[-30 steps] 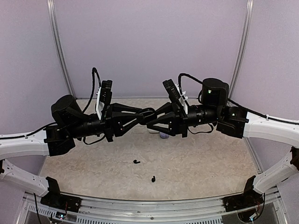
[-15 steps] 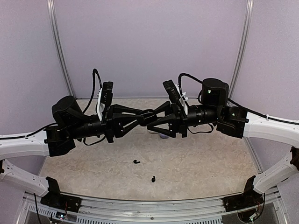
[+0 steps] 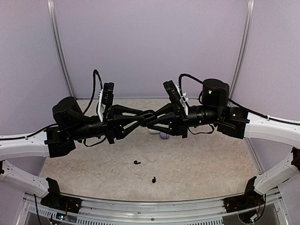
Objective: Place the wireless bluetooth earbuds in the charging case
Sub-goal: Pass from the left arm to the right, then open the charging case, then adjust the left earbud at the center of the board.
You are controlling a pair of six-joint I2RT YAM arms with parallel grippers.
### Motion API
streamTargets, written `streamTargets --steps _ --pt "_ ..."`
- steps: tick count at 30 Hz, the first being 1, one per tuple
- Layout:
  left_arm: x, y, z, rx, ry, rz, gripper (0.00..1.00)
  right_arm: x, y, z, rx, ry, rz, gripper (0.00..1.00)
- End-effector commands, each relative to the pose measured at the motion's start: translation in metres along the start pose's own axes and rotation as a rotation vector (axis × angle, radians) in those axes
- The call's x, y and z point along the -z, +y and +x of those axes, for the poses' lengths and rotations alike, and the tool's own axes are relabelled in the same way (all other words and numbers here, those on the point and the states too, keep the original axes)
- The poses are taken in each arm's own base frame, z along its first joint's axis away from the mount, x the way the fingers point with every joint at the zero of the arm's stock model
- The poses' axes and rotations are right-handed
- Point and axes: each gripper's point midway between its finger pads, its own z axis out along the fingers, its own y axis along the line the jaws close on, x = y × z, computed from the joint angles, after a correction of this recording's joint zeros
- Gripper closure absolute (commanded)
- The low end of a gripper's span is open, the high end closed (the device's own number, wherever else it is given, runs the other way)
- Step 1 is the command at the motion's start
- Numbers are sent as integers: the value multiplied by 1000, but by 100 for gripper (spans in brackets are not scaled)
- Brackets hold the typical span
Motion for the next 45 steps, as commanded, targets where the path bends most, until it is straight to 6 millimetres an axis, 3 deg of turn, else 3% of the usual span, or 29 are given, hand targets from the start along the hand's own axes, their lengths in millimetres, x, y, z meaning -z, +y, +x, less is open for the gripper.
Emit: streamTargets --steps 1,18,25,35,38,45 --pt "3 2 -3 -4 -2 -31 69 4 -1 1 21 14 21 81" --pt "12 32 -16 17 -49 -190 62 0 3 15 81 80 27 91" --pt "14 40 -1 18 -5 -226 60 4 5 7 99 58 36 91" --pt "20 12 6 -72 48 -75 38 4 -2 24 58 97 71 93" --pt "17 7 7 -56 49 -45 38 3 0 24 64 99 57 94" --pt "7 30 8 -37 53 -154 50 2 7 26 85 104 22 94"
